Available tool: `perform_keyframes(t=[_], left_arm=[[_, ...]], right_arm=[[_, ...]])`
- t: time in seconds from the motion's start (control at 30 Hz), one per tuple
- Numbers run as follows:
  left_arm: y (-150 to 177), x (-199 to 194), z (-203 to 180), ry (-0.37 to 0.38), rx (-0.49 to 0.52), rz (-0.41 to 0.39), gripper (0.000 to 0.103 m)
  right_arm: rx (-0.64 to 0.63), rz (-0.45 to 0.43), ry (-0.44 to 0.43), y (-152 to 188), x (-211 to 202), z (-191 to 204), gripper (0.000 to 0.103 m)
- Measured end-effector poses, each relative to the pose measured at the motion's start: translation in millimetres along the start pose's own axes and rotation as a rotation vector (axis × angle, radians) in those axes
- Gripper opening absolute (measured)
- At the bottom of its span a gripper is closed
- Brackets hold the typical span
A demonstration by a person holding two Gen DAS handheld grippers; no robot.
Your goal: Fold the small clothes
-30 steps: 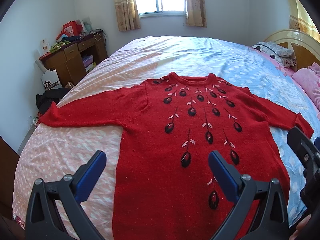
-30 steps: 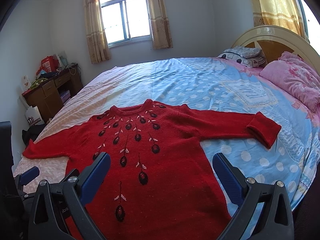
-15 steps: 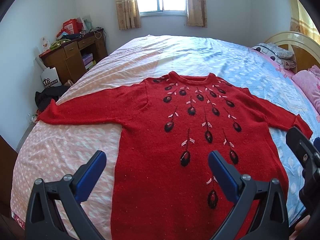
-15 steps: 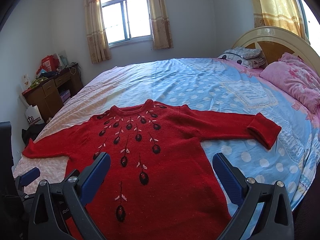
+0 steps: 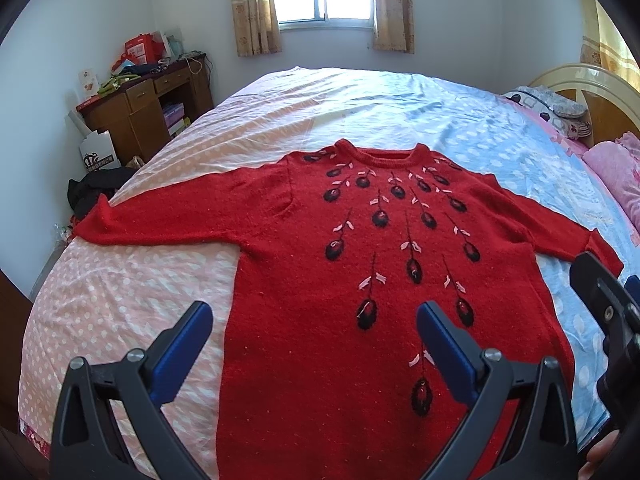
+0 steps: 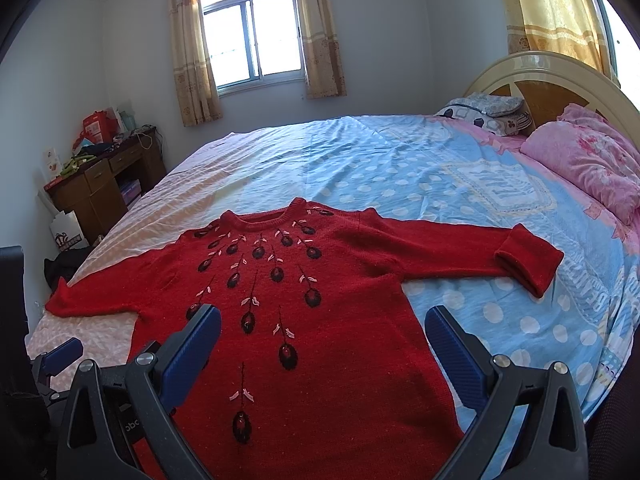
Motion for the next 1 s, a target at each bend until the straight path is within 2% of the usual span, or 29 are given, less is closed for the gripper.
perform_keyframes(t=[1.0], left_arm=[[5.3, 6.8, -1.0, -0.005, -0.001, 0.017, 0.103]], right_arm=[[0.006, 0.019, -0.001, 5.9, 11.1, -2.0, 0.102]])
Point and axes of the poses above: each gripper's, at about its wrist camera, not at the fingertips, and x roughly the way its jaws point, z to its left, y to its underside, the point moved 8 cm from there along x, roughly the way its jaws point, and after that the axes turned 15 degrees about -x, right-handed, at the moved point
